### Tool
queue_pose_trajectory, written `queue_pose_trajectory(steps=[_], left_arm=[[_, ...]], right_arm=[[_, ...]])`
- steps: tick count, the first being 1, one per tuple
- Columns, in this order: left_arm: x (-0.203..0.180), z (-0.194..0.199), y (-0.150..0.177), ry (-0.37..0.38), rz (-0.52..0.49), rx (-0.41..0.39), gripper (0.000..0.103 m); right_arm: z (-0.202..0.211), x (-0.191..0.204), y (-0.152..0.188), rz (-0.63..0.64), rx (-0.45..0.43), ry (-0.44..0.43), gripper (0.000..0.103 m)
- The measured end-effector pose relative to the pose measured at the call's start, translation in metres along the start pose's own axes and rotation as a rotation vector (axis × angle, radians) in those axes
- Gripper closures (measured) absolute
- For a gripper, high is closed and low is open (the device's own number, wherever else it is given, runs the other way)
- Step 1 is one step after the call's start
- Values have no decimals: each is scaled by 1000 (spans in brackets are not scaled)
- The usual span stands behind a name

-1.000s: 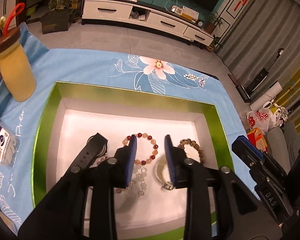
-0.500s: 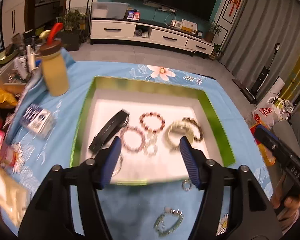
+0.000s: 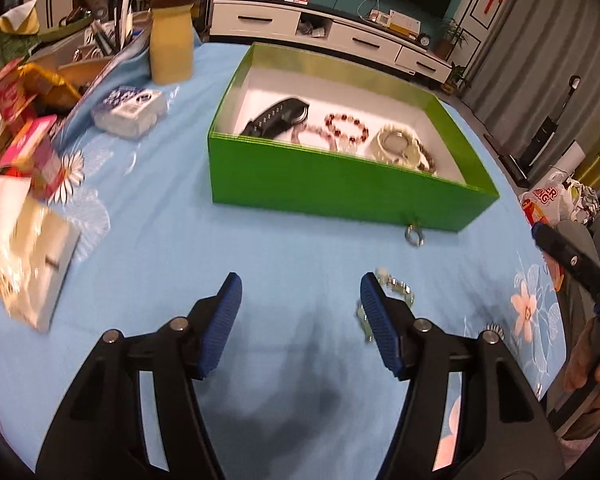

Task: Organize jewelry
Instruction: 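Withdraw both open tools from the green box, then grasp the green jade bracelet on the table with the left tool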

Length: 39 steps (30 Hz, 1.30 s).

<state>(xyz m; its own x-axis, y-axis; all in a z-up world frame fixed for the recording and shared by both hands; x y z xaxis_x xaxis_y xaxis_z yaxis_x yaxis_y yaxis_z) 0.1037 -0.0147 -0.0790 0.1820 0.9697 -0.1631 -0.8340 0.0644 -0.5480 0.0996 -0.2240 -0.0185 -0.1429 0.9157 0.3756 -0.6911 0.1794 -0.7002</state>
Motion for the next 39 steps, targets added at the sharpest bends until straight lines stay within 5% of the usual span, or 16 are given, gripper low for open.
queue_pose_trajectory(steps=[11, 20, 28, 32, 39], left_arm=[[-31, -26, 26, 3, -112, 60, 51], [-38, -38, 24, -5, -142, 73, 52], [-59, -51, 18, -24, -273, 87, 57], [-69, -51, 23, -47, -348, 71, 70], [-56, -48, 22, -7, -276, 71, 96]], right_arm=[[0, -4, 49, -80, 73, -18, 61], [-2, -6, 54, -89, 84, -30, 61], [-6, -10, 57, -99, 92, -37, 61], [-8, -15, 58, -109, 97, -27, 61], [-13, -20, 61, -138, 113, -38, 61]])
Point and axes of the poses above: each gripper's, at about its wrist camera, not at the fingertips, and z roughly against the way its jaws point, x to its left, y to its underside, the point moved 6 cm from there along -z, roughly the way its jaws point, and after that the axes turned 4 degrees about -y, right-handed, at the moved point
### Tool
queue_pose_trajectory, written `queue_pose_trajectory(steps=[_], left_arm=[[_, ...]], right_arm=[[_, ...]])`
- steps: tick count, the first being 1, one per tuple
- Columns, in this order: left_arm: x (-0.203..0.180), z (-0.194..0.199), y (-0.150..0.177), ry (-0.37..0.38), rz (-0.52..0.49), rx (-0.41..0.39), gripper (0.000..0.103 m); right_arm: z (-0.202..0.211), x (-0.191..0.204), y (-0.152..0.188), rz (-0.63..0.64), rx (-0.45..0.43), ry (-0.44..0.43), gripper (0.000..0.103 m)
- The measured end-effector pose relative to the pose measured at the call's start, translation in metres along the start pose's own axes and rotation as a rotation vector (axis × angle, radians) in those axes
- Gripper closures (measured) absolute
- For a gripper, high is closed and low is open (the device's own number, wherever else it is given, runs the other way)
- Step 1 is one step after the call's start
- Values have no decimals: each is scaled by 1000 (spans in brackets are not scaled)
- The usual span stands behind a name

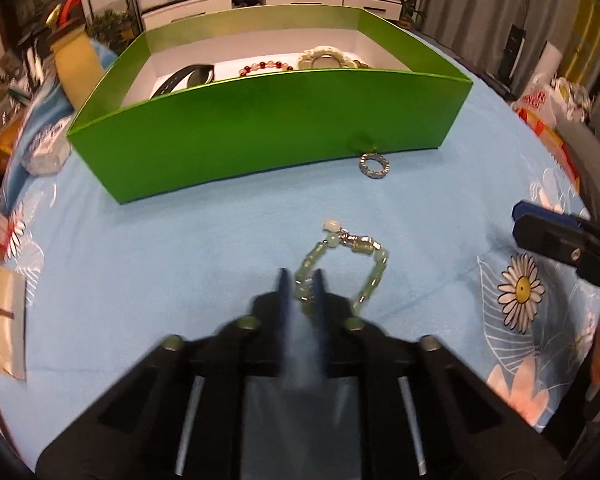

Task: Organize jewelry
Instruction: 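Grasp the green jade bracelet on the table with the left tool, then grasp the silver ring with the right tool while the left tool holds the jade bracelet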

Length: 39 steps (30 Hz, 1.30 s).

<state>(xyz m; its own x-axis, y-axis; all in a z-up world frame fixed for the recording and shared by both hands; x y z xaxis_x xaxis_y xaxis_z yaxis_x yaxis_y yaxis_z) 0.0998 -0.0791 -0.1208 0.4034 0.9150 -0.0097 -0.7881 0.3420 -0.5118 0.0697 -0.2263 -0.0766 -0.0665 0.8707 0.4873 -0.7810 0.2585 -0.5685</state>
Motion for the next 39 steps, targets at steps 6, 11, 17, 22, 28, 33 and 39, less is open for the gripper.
queue_pose_trajectory(steps=[6, 11, 17, 22, 28, 33, 39], left_arm=[[17, 18, -1, 82, 132, -40, 96], [31, 45, -8, 100, 206, -114, 96], [44, 62, -7, 100, 249, -146, 96], [51, 63, -1, 111, 282, -145, 96], [57, 58, 5, 119, 299, -133, 96], [59, 56, 5, 126, 306, -134, 96], [60, 55, 6, 135, 310, -136, 96]], right_arm=[[-1, -2, -1, -9, 7, 3, 61], [-5, -4, -3, -15, 11, 4, 61], [-20, 5, -12, 31, 22, 23, 61], [-47, 13, -23, 96, 35, 76, 61], [-75, 19, -31, 153, 61, 124, 61], [-91, 21, -36, 202, 79, 170, 61], [-102, 23, -42, 238, 75, 216, 64]])
Point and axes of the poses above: each gripper's, at about its wrist camera, not at the fingertips, and z roughly against the way its jaws point, x to its left, y to its underside, the point moved 6 cm from there along -z, roughly the way its jaws point, and after that the axes turned 4 degrees about -y, right-handed, at the moved point
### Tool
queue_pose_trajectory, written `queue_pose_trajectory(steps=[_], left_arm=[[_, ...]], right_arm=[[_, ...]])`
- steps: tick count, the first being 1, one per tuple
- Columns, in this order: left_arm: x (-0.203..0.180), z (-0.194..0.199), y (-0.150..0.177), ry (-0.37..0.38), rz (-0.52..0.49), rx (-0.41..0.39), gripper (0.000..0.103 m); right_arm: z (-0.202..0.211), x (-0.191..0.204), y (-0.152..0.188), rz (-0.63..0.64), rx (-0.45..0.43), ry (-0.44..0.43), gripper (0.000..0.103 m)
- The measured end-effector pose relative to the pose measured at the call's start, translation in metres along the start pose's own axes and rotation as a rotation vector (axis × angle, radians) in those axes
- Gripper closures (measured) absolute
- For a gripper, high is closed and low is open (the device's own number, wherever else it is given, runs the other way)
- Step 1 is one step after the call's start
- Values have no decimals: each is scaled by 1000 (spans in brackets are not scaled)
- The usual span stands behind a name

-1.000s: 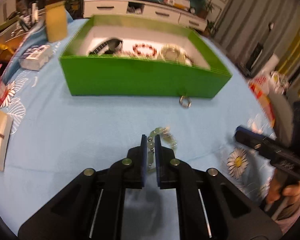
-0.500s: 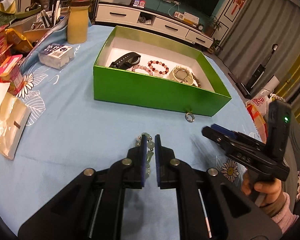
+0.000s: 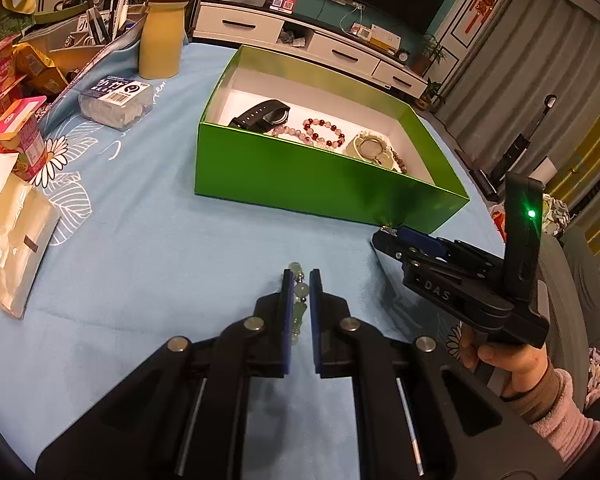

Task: Organize jewelry
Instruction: 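Grasp the silver ring with the right tool while the left tool holds the jade bracelet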

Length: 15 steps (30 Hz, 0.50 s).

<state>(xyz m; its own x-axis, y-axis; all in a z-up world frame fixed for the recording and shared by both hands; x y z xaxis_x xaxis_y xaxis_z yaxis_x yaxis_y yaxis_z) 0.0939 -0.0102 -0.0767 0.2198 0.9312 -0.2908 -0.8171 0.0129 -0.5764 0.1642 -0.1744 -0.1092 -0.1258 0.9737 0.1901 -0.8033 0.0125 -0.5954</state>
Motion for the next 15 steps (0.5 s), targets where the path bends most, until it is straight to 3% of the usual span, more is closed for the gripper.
queue_pose_trajectory(steps=[5, 15], left_arm=[[1, -3, 1, 7, 3, 6, 96], [-1, -1, 1, 9, -1, 3, 96]], right_arm=[[-2, 1, -1, 36, -11, 31, 82], [24, 7, 11, 20, -53, -33, 82]])
Point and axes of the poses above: each gripper's, at about its wrist camera, not at the fingertips, and z roughly against the way its jaws point, x to its left, y to its underside, the point moved 6 cm from there along -z, roughly the way its jaws point, and after that the axes turned 4 degrees about -y, right-handed, at the moved point
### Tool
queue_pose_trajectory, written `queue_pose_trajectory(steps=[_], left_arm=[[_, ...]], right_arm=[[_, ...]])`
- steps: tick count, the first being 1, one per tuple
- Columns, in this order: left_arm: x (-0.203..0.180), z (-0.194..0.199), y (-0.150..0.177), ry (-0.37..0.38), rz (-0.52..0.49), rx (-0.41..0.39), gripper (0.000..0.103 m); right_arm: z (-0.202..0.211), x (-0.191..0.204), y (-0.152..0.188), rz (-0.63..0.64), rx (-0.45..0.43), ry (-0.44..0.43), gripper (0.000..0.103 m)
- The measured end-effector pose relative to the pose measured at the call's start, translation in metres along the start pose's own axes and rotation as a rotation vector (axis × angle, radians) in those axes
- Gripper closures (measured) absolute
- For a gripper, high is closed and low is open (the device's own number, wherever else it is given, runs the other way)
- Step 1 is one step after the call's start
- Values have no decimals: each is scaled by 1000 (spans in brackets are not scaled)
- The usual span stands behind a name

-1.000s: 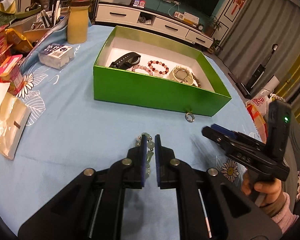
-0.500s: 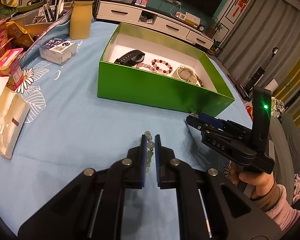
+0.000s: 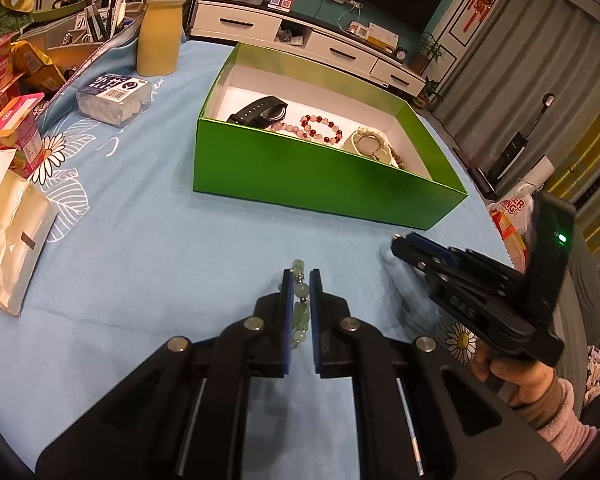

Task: Organize jewelry
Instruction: 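Grasp the silver ring with the right tool while the left tool holds the jade bracelet, then carry the jade bracelet and silver ring over the green box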

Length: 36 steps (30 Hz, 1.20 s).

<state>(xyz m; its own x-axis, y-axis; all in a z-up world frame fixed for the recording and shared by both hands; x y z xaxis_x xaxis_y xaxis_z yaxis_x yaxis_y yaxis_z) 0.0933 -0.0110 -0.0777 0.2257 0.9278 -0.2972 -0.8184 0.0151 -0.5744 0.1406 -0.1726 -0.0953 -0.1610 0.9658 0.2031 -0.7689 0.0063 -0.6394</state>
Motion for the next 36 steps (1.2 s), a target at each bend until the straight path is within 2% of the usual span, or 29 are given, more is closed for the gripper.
queue_pose_trajectory(steps=[14, 28, 36], left_arm=[[-3, 21, -8, 17, 7, -34, 96], [-13, 41, -17, 19, -2, -65, 96], [-22, 38, -24, 8, -27, -60, 96]], right_arm=[[51, 0, 9, -57, -59, -72, 82], [81, -1, 4, -69, -123, -111, 82], [94, -8, 0, -80, -158, -117, 82]])
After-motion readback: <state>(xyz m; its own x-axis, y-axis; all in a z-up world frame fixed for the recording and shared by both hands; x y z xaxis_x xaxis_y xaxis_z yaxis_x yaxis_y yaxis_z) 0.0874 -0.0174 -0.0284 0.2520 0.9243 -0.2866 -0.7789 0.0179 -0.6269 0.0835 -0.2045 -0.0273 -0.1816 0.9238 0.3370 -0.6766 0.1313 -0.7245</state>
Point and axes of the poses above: each gripper's, at about its wrist camera, not at the fingertips, and z roughly against the way its jaws point, x to its left, y to its underside, the point moved 6 cm from there along -z, roughly the way its jaws point, and after that the axes turned 4 degrees about -y, right-handed, at the moved point
